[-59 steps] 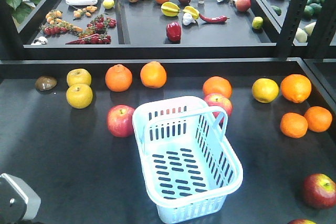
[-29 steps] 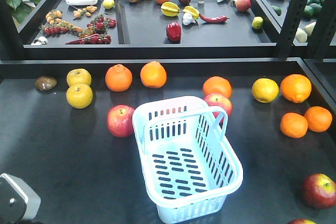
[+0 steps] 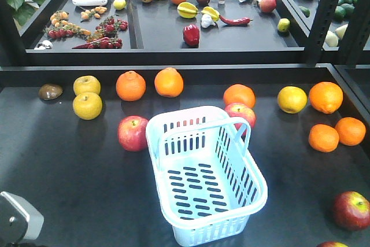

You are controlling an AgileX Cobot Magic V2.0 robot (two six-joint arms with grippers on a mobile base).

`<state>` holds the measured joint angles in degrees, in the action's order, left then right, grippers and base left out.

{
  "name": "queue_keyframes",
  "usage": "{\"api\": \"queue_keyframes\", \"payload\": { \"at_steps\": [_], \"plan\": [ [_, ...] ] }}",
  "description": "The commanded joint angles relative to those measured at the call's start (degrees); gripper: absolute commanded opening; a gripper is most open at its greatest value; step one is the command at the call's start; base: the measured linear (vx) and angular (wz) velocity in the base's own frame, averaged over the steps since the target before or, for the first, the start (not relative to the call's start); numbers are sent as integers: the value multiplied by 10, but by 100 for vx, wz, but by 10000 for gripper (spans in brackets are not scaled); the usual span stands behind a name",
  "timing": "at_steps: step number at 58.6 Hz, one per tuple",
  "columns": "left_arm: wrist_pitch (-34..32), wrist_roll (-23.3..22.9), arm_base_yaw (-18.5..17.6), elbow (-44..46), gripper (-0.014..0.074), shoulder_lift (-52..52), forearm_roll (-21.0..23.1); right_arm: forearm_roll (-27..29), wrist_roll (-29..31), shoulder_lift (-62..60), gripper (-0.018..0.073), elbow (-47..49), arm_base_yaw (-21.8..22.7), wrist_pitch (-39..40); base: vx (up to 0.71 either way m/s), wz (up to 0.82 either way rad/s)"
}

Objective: Pick three apples into basket with both arms

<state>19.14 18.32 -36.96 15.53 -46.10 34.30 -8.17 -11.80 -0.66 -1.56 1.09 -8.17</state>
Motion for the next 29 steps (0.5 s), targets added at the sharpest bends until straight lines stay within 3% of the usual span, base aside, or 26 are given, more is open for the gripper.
{"api": "queue_keyframes", "payload": {
  "at_steps": [1,16,29],
  "plan": [
    [-31,-3,-2,13,-6,4,14,21,-3,-7,-5,-8,2,50,0,0],
    [-31,-3,-2,13,-6,4,14,189,-58,-7,-5,-8,2,58,0,0],
    [-31,-3,-2,13,-6,4,14,239,-52,-7,-5,21,2,52,0,0]
  ]
}}
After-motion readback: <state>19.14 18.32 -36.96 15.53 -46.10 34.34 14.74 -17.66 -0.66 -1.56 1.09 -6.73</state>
